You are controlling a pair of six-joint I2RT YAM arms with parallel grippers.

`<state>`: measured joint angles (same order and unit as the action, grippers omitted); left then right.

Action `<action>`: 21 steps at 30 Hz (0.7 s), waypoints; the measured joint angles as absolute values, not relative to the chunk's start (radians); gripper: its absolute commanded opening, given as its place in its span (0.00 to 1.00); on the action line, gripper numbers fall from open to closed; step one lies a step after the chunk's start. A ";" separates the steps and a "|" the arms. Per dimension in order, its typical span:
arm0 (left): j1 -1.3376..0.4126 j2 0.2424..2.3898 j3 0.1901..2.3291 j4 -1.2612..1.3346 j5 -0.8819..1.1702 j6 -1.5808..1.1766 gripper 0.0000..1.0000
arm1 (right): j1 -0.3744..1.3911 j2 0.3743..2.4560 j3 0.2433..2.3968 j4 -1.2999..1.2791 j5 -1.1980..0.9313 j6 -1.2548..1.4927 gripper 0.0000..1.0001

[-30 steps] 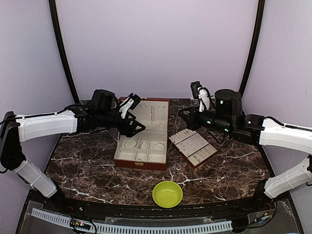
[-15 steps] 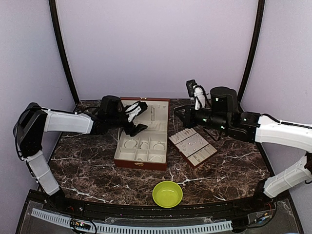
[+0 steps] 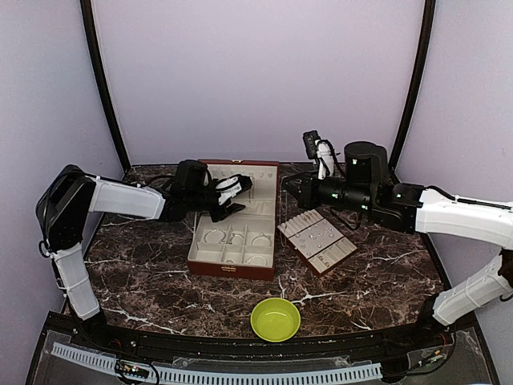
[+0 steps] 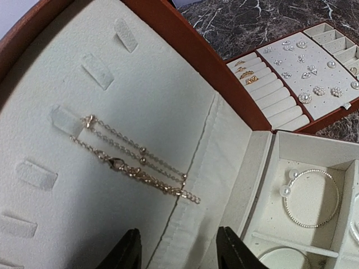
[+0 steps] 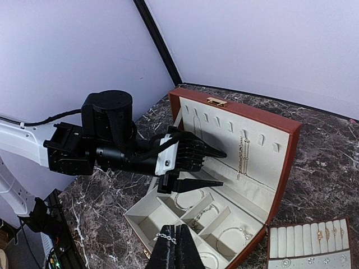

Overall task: Organize the mixed jewelry
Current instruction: Open the compartment pouch in the jewelry box.

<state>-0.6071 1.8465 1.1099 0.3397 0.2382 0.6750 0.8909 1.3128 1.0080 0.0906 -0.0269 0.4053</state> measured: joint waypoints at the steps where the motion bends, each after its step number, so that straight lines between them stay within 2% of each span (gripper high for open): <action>1: -0.607 1.854 1.113 0.344 0.239 0.678 0.47 | 0.891 1.314 1.008 0.091 -0.030 0.405 0.00; 12: -0.607 1.885 1.114 0.351 0.250 0.685 0.43 | 0.889 1.314 1.008 0.113 -0.049 0.432 0.00; 18: -0.607 1.893 1.114 0.352 0.247 0.685 0.32 | 0.889 1.314 1.008 0.119 -0.053 0.436 0.00; 21: -0.607 1.900 1.114 0.352 0.243 0.685 0.23 | 0.889 1.314 1.008 0.121 -0.053 0.436 0.00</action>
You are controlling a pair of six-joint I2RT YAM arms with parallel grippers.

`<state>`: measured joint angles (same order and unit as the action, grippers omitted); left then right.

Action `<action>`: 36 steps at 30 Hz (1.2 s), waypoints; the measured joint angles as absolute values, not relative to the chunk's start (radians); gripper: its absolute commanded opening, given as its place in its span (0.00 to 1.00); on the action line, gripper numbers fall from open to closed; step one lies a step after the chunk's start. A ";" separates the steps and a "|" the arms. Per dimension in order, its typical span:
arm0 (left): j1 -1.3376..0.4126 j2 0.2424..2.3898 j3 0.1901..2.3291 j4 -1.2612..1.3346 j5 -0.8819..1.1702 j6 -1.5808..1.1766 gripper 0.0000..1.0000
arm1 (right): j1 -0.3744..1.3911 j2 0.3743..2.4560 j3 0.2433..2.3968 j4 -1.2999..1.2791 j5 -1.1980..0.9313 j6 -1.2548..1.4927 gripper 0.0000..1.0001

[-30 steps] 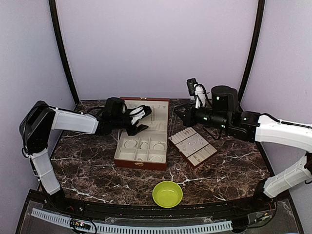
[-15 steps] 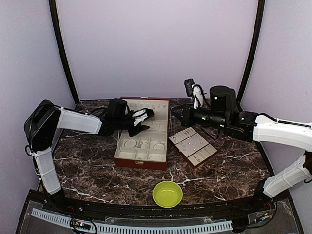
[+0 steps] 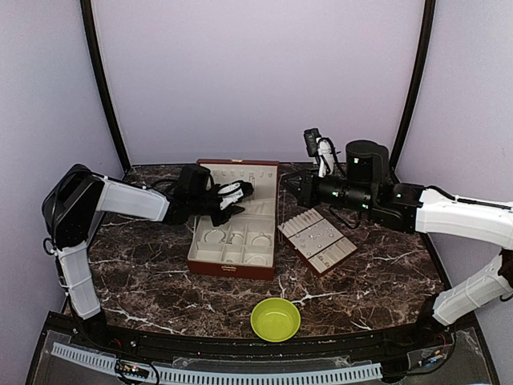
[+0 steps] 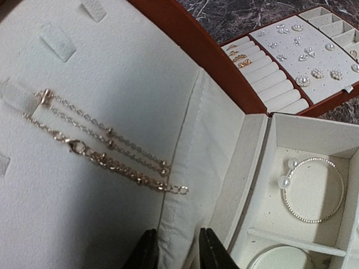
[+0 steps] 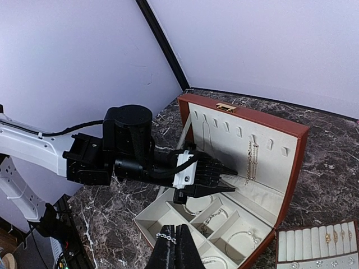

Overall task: Organize the mixed jewelry
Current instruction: Open the compartment pouch in the jewelry box.

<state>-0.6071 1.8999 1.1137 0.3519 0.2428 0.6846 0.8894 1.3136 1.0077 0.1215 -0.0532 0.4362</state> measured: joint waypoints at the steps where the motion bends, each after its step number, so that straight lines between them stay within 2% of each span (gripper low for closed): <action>1: -0.607 1.901 1.114 0.352 0.243 0.684 0.21 | 0.889 1.314 1.008 0.122 -0.053 0.436 0.00; 4: -0.607 1.903 1.114 0.354 0.235 0.684 0.17 | 0.889 1.314 1.008 0.128 -0.054 0.439 0.00; 11: -0.608 1.910 1.114 0.365 0.220 0.683 0.00 | 0.889 1.314 1.008 0.131 -0.056 0.440 0.00; 23: -0.630 1.905 1.087 0.374 0.194 0.677 0.00 | 0.889 1.314 1.024 0.085 -0.032 0.429 0.00; 36: -0.667 1.852 1.029 0.387 0.183 0.633 0.00 | 0.889 1.376 1.164 0.003 0.044 0.401 0.00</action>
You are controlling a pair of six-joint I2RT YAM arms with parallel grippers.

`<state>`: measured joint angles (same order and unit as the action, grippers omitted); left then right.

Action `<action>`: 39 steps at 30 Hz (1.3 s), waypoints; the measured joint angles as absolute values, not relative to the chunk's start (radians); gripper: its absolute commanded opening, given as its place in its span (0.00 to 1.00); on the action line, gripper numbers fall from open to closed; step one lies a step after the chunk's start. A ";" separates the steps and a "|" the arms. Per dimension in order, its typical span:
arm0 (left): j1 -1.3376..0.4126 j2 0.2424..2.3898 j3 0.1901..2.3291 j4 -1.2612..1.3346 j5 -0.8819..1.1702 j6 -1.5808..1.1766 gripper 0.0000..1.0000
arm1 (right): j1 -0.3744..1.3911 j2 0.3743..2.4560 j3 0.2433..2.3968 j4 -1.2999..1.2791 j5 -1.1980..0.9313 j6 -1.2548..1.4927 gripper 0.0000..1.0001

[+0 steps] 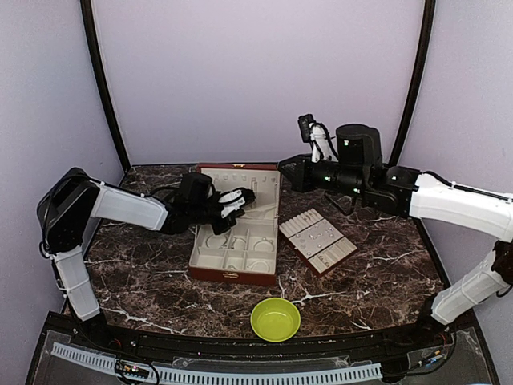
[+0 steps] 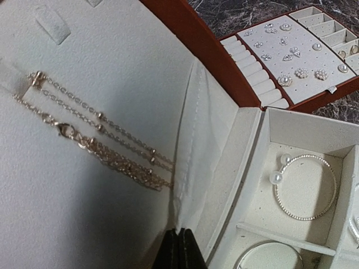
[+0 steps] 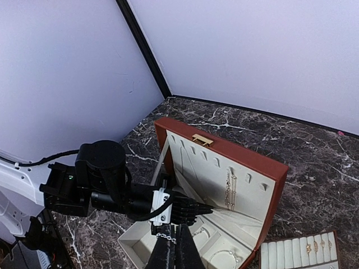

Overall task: Organize the mixed jewelry
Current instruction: Open the compartment pouch in the jewelry box, then hang the necklace on the necklace hanger.

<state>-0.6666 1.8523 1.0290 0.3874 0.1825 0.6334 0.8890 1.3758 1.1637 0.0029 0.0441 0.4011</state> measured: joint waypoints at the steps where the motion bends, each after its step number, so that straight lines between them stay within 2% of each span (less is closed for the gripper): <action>1: -0.672 1.848 1.026 0.387 0.182 0.630 0.00 | 0.889 1.384 1.169 -0.001 0.047 0.399 0.00; 19: -0.756 1.753 0.915 0.388 0.177 0.551 0.00 | 0.889 1.545 1.369 -0.073 0.070 0.287 0.00; 39: -0.786 1.752 0.902 0.404 0.149 0.529 0.00 | 0.889 1.701 1.541 -0.101 0.017 0.255 0.00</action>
